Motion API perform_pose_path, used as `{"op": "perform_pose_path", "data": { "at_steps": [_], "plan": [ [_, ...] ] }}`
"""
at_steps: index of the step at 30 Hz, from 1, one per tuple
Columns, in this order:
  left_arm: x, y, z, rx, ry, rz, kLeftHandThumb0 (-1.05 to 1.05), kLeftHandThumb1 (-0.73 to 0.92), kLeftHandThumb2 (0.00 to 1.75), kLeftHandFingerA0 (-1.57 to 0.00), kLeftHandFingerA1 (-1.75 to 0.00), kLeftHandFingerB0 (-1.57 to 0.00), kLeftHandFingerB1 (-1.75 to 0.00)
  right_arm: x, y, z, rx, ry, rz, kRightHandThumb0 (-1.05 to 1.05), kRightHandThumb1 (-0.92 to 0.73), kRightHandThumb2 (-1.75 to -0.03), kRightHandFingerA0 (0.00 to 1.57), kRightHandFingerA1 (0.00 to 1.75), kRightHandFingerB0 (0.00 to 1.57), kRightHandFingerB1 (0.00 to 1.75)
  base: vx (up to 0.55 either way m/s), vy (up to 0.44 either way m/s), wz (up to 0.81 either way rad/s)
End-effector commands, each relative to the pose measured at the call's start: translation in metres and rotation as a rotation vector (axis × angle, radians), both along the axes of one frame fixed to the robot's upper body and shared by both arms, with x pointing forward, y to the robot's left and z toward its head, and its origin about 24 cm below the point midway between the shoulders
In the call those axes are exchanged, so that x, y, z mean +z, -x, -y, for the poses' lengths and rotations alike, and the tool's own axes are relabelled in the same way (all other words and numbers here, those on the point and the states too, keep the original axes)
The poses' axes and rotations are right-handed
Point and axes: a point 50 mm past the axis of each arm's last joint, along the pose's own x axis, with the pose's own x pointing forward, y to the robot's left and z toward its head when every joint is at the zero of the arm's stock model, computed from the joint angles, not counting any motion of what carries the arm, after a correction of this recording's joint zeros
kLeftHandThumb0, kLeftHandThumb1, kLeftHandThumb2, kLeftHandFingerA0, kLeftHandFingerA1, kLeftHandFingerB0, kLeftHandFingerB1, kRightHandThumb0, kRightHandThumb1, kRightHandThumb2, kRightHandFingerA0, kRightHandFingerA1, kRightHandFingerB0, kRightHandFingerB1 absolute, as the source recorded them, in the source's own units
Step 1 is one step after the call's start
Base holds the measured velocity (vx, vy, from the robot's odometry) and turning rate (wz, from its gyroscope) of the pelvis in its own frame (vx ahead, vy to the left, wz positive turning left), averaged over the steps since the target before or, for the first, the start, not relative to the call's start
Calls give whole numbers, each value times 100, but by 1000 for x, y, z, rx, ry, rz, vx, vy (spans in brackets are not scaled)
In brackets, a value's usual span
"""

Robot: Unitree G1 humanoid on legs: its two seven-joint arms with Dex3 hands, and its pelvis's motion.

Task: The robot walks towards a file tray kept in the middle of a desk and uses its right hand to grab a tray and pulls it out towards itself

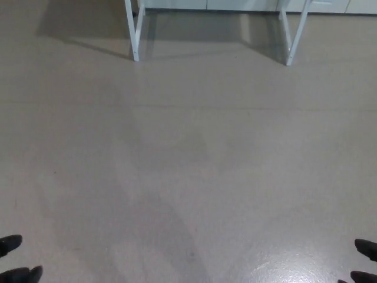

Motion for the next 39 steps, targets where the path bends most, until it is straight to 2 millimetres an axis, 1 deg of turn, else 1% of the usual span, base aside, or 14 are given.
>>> {"op": "perform_pose_path", "data": {
  "at_steps": [1,3,5,6,7,8,12,13,14,15,22,23,25,39],
  "plan": [
    [6,2,-5,-29,20,65,-32,27,87,-24,-89,-17,-69,4,3,2,2,-22,58,-21,-50,-55,53,58,37,49,0,0,0],
    [2,12,-6,-35,26,49,-28,23,94,-32,-71,-20,-62,1,12,1,7,-20,36,-23,-49,-55,53,57,38,50,0,0,0],
    [0,18,-5,-47,27,32,-35,26,86,-22,-90,-17,-69,-2,18,2,15,-26,23,-21,-50,-54,52,58,37,50,0,0,0],
    [-1,19,-3,-47,31,29,-28,22,94,-32,-70,-19,-62,-3,20,1,14,-36,22,-15,-33,-82,44,65,30,58,0,0,0],
    [-1,21,-3,-56,28,25,-29,23,94,-31,-70,-19,-61,-4,22,1,20,-25,13,-19,-50,-54,52,58,38,50,0,0,0],
    [-2,22,-2,-60,31,21,-33,26,88,-21,-91,-17,-70,-4,23,1,24,-26,10,-18,-49,-54,53,58,38,50,0,0,0],
    [-6,28,-1,-81,25,2,-39,22,91,-31,-78,-21,-66,-8,30,0,28,-34,-15,-19,-49,-54,55,58,37,49,0,0,0],
    [-6,29,-1,-76,29,0,-40,21,91,-32,-78,-22,-67,-9,31,0,38,-29,-22,-16,-32,-80,48,66,29,57,0,0,0],
    [-6,30,-1,-77,29,2,-40,22,90,-32,-77,-22,-66,-9,31,0,45,-28,-17,-17,-31,-80,48,66,29,57,0,0,0],
    [-6,30,-1,-84,29,4,-39,22,90,-33,-77,-21,-65,-9,31,0,47,-25,-15,-20,-48,-54,55,58,38,50,0,0,0],
    [-7,32,-2,-84,14,4,-36,23,88,-27,-90,-19,-70,-12,31,-1,74,-16,-20,-25,-47,-54,55,60,38,51,-4,-22,-1],
    [-7,32,-2,-82,18,6,-34,23,88,-27,-90,-19,-70,-12,31,-1,76,-16,-21,-21,-30,-79,50,67,30,58,0,0,0],
    [-7,33,-2,-81,22,2,-36,25,85,-28,-87,-20,-67,-12,32,-1,83,-14,-18,-25,-46,-54,56,61,38,51,47,-31,40],
    [-7,32,-3,-103,-1,-8,-36,22,91,-38,-76,-24,-65,-12,33,-1,111,8,-29,-25,-47,-54,61,62,39,51,171,282,-8]
  ]
}}
